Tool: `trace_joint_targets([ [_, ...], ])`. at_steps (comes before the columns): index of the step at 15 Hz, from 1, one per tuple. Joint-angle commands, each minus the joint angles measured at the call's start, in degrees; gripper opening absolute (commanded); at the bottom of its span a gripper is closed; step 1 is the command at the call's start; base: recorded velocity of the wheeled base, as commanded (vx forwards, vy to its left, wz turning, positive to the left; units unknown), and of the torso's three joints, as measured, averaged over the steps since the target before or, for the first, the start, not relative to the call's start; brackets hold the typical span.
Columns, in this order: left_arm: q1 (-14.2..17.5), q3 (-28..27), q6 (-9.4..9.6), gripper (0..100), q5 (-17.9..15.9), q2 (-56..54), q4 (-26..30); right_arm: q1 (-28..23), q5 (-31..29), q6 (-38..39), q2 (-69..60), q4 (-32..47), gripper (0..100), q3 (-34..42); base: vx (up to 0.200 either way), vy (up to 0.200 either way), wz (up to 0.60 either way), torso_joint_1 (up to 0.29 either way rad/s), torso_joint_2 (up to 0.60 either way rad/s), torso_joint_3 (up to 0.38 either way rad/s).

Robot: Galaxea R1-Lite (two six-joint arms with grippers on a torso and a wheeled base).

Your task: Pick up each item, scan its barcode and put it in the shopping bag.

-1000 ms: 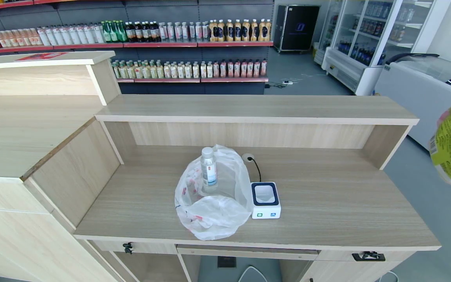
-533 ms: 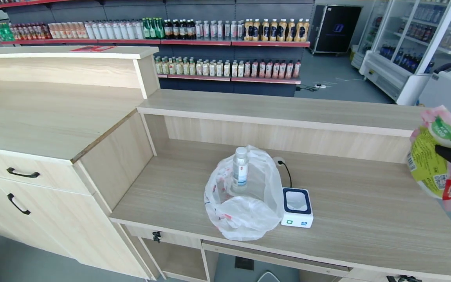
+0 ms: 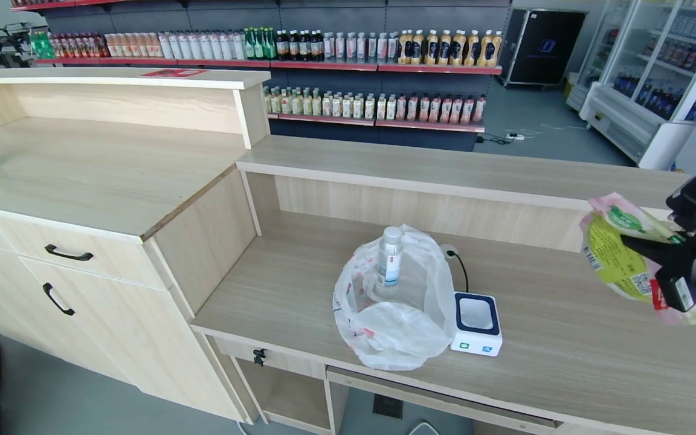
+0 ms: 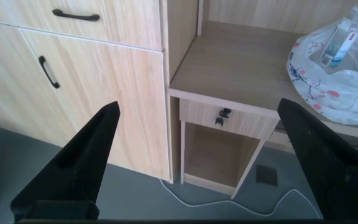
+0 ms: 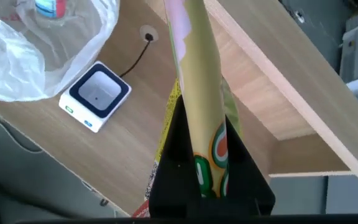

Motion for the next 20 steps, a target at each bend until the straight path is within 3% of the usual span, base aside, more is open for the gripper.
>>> trace_joint_targets([
  [1, 0.04, 0.0, -0.01, 100, -0.01, 0.02, 0.0, -1.34, 2.61, -3.15, 4.4, -2.8, 0, 0.01, 0.0, 0.0, 0.0, 0.0, 0.0, 0.0],
  [3, 0.04, 0.0, -0.01, 100, -0.01, 0.02, 0.0, -1.43, 8.85, -8.16, 10.2, -10.1, 0, -0.26, 0.0, 0.0, 0.0, 0.0, 0.0, 0.0],
  [7, 0.04, 0.0, -0.01, 100, 0.08, 0.02, 0.0, -2.92, 18.25, -14.14, 16.44, -13.88, 0, -0.7, 0.0, 0.0, 0.0, 0.0, 0.0, 0.0],
  [10, 0.04, 0.0, -0.1, 100, 0.08, 0.02, 0.0, -6.61, 27.74, -19.76, 24.53, -29.17, 0, 6.77, 0.0, 0.0, 0.0, 0.0, 0.0, 0.0],
  [20, 0.04, 0.0, -0.01, 100, -0.01, 0.02, 0.0, -7.58, 31.96, -31.27, 34.28, -35.06, 0, 6.77, 0.0, 0.0, 0.0, 0.0, 0.0, 0.0],
])
